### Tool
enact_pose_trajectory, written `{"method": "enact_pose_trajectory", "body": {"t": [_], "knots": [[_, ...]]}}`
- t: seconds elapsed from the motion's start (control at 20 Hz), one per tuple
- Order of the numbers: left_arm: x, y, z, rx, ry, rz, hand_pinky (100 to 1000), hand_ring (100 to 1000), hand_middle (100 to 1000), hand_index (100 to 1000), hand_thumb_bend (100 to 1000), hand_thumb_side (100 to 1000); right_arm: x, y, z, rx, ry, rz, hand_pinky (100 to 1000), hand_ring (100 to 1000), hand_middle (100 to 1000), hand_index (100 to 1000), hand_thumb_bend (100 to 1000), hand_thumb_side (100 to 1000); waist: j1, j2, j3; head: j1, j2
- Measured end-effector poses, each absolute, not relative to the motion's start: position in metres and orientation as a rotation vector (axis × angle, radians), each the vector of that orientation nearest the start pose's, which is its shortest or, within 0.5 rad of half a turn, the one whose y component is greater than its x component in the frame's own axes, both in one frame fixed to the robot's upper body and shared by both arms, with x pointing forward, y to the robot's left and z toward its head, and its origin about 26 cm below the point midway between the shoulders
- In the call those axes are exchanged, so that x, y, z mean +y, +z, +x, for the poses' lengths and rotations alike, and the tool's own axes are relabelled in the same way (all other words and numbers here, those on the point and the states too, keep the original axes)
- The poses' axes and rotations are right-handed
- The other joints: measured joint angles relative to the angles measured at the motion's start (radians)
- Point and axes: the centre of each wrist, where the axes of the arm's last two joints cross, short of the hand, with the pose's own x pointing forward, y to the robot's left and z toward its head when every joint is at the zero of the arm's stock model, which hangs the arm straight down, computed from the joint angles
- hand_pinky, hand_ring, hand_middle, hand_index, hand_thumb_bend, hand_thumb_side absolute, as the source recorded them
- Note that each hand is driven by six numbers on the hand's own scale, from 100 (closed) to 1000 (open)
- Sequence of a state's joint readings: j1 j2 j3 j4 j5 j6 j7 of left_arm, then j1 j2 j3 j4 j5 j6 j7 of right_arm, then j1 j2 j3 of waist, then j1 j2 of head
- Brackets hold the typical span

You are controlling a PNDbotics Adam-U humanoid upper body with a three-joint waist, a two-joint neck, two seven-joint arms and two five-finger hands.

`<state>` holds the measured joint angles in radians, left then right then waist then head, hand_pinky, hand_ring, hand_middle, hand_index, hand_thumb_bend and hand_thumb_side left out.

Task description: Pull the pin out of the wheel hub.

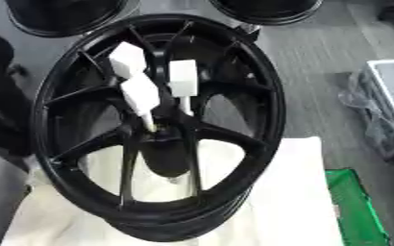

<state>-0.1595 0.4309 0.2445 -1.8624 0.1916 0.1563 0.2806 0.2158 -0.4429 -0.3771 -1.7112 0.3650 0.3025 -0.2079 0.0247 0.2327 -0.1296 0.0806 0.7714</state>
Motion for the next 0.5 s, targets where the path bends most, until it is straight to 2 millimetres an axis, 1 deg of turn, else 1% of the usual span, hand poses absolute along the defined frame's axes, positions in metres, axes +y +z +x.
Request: {"method": "enact_pose_trajectory", "body": {"t": [0.35, 0.5], "knots": [[0.3633, 0.1668, 0.2904, -1.925, 0.177, 0.491, 630, 742, 664, 769, 100, 843, -0.4457, 0.0587, 0.1993, -1.131, 0.089, -1.147, 877, 930, 862, 1000, 100, 193, -0.007, 0.000, -0.007, -0.010, 0.000], [0.3633, 0.1668, 0.2904, -1.924, 0.177, 0.491, 630, 742, 664, 768, 100, 844, -0.4461, 0.0582, 0.1983, -1.118, 0.078, -1.153, 879, 928, 860, 1000, 100, 153, -0.013, 0.000, -0.008, -0.011, 0.000]]}}
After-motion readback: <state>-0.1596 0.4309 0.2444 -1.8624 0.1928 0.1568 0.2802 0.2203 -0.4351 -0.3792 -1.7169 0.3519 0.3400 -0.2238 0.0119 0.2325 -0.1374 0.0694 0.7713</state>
